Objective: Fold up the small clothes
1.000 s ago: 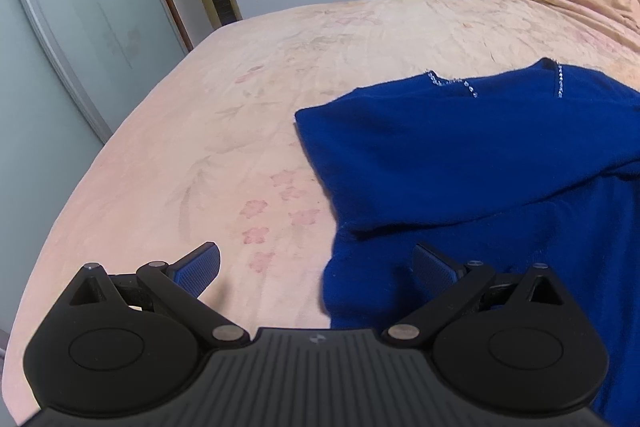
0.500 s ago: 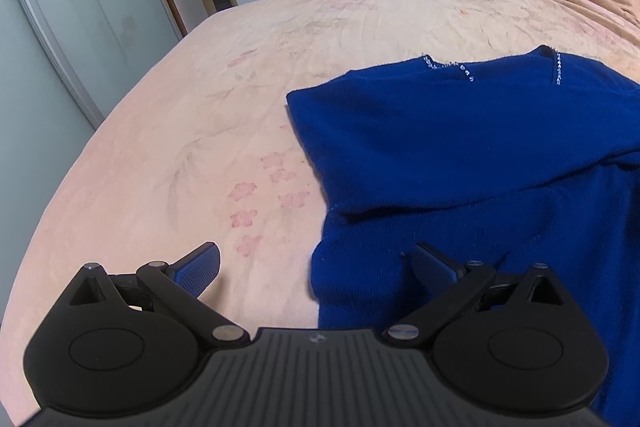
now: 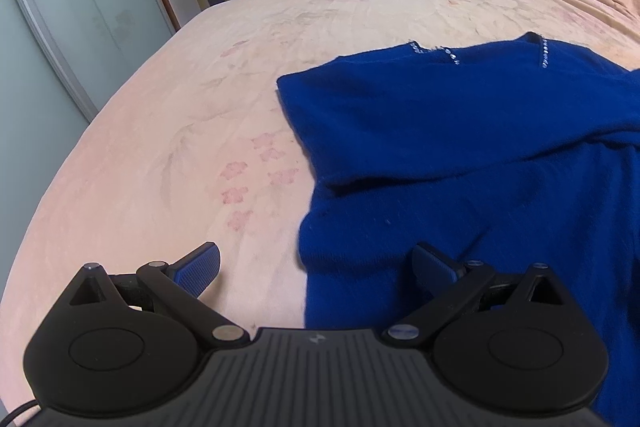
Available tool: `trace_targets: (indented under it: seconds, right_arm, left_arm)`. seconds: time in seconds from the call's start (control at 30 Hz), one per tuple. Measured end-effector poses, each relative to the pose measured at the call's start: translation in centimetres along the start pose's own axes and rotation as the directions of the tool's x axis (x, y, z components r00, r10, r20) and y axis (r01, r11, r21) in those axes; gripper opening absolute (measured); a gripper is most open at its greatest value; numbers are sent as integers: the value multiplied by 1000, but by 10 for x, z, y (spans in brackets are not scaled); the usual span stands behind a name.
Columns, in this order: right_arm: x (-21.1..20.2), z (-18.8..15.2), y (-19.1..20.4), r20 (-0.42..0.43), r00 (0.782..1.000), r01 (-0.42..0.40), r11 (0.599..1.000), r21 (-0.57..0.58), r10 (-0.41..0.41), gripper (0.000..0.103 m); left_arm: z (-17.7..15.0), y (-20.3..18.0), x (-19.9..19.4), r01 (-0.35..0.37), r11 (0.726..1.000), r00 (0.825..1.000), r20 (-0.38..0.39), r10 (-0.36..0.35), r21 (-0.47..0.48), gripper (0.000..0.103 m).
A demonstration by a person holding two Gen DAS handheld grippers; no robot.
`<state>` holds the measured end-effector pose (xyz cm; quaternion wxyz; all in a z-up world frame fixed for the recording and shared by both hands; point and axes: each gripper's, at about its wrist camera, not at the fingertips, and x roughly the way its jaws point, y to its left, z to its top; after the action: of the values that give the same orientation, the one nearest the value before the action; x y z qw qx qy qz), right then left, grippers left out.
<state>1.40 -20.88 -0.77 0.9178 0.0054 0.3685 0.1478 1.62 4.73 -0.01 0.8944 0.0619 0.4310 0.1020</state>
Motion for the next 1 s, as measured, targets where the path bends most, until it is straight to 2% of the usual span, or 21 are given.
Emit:
trace_targets:
  seconds: [0.13,0.3,0.37,0.43,0.53,0.63,0.73,0.77,0.87,0.97,1.0]
  right_arm:
    - [-8,-17,5,-10,1000,-4,999,-32,4,85]
    - [-27,-34,3,-43,999,-2,996,-94,-2,86]
    - [-35,-41,2,-63,997,31,989,-141,-41,86]
    - [-44,-47,0,-91,992,69,977,-202,-89,91]
    - [-60,-56,-4,-102,988,83,958,-273,-114,93]
    - [-74,-60,-23,-80,987,121,977,-178,-137,92]
    - [-83,-68,-53,-84,993,78,997,9,-77,84]
    - [-88,-71,-58,-71,996,60,997,46,-56,84]
    - [-95,-77,-59,-58,998,11,996,91,-6,71]
    - [-96,-83,-44,-59,998,18,999,37,-16,50]
    - [-96,-84,-40,-57,998,32,999,16,-31,35]
  left_arm:
    - [-11,1,-6,8,1000,1000,-2,-8,4,103]
    - [-23,14,-14,21,999,1000,-8,-21,-24,103]
    - [-29,21,-21,36,999,999,2,-36,-35,103]
    - [-35,28,-28,53,998,999,15,-52,-38,103]
    - [-45,37,-35,87,996,996,27,-87,-30,103]
    - [-54,45,-39,139,990,990,23,-139,-33,103]
    - [-62,48,-44,216,975,976,29,-215,-44,103]
    - [-64,47,-45,245,969,969,30,-244,-44,103]
    - [-65,38,-49,318,948,948,30,-317,-21,103]
    - [-65,21,-56,338,940,940,42,-340,35,103]
    - [-65,15,-59,339,939,939,46,-342,56,103]
